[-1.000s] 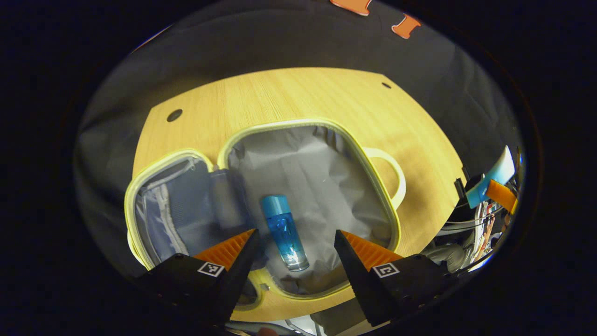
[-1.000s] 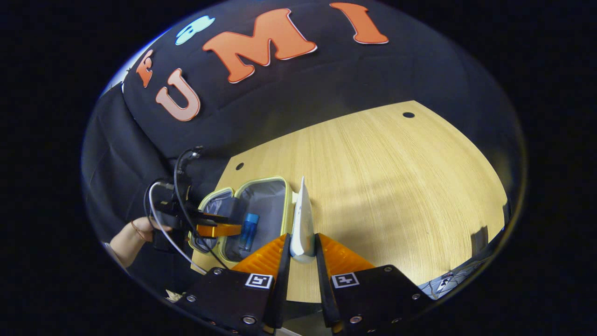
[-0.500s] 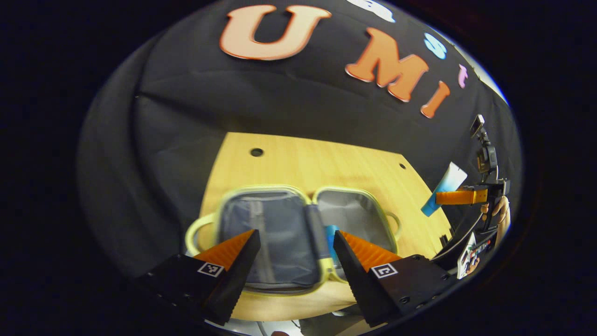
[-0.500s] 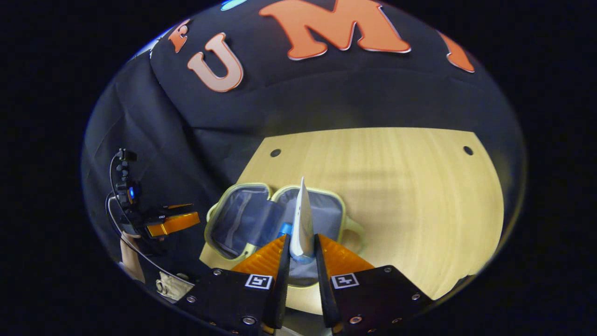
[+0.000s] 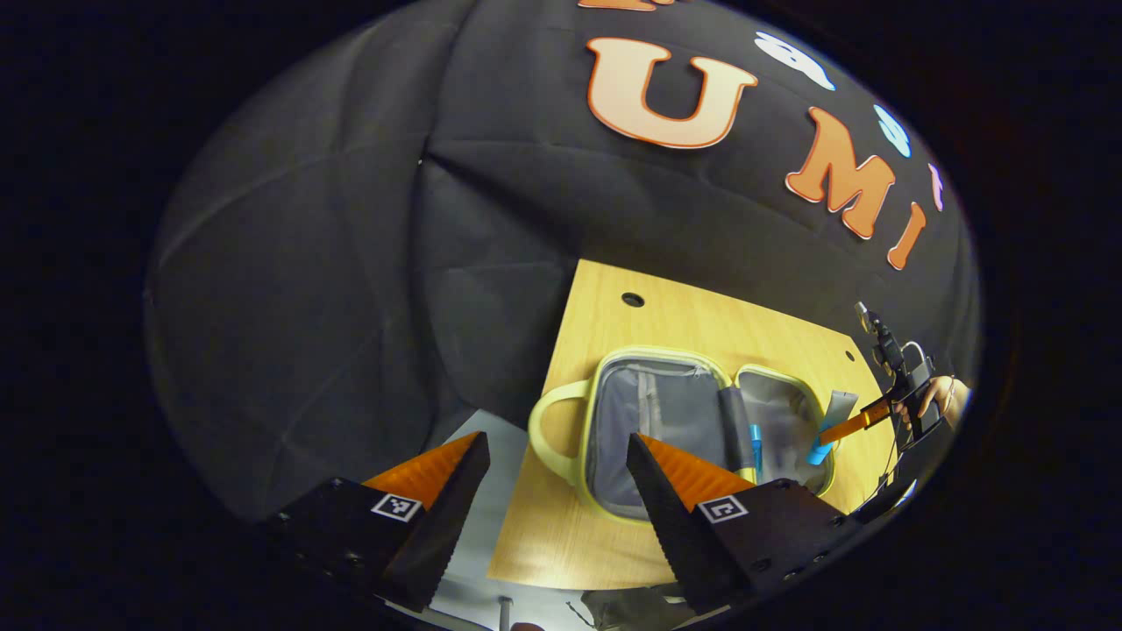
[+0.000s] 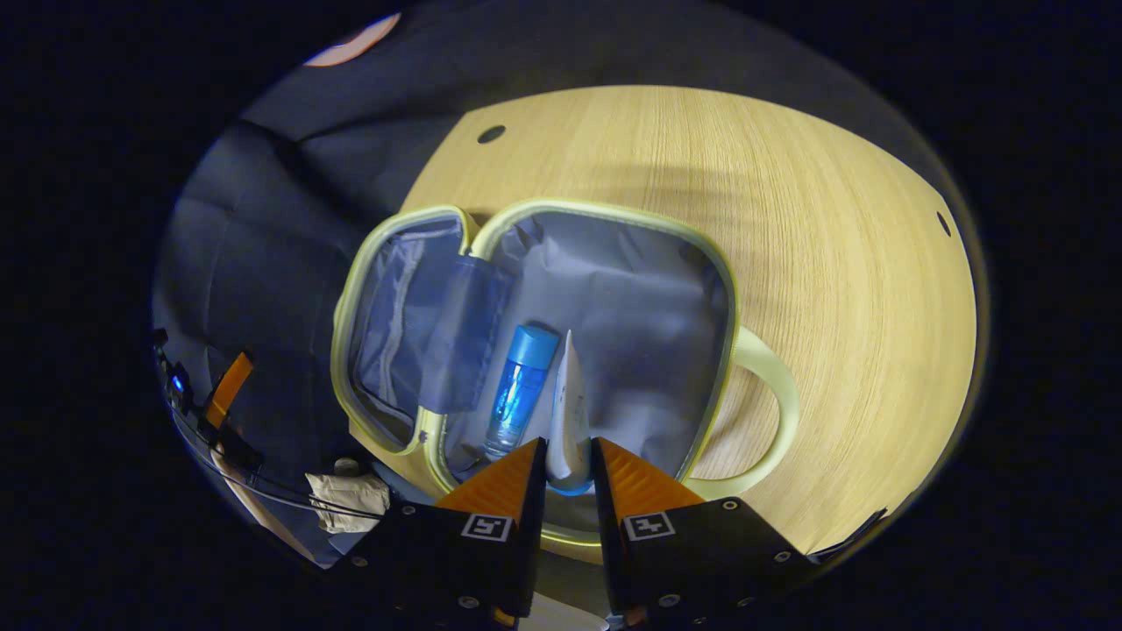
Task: First open the suitcase, pack the skin care products into it, and then close the suitcase.
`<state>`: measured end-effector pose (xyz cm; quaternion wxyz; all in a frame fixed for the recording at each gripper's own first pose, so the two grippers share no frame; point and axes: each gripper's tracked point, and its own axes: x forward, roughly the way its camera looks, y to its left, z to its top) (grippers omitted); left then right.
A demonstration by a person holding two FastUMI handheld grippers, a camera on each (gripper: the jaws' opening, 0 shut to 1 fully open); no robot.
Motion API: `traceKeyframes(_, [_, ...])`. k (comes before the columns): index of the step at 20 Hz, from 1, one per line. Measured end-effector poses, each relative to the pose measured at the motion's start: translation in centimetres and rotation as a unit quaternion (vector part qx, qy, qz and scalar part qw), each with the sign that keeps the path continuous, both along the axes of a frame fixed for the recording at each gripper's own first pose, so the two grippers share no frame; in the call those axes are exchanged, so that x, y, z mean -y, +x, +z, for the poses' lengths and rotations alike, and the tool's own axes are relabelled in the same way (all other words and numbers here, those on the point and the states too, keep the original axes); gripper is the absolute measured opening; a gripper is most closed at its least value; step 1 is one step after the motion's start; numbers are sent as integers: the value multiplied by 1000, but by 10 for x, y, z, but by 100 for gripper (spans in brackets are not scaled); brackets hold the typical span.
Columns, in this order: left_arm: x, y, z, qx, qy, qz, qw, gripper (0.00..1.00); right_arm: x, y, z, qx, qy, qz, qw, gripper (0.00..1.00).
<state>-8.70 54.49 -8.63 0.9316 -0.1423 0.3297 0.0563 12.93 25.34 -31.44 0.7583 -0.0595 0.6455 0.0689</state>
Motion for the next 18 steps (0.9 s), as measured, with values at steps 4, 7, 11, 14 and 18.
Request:
traceKeyframes(4, [-10,-15,17,-18,-8,20,1000,98,18,3,-31,-38,-32,-17,999,33])
traceKeyframes(7, [-13,-13,3,-23,-16,28,999,98,19,7,-34,-34,-27,-26,999,33])
traceKeyframes(11, [-9,0,2,-23,-15,24,999,98,3,14,-9,19,15,-3,1000,83])
traceKeyframes(14, [0,15,-2,-21,-30,23,999,98,-6,29,15,104,46,15,993,96])
traceKeyframes(18, [9,35,-4,-6,-80,28,996,98,-10,56,61,253,59,31,965,96])
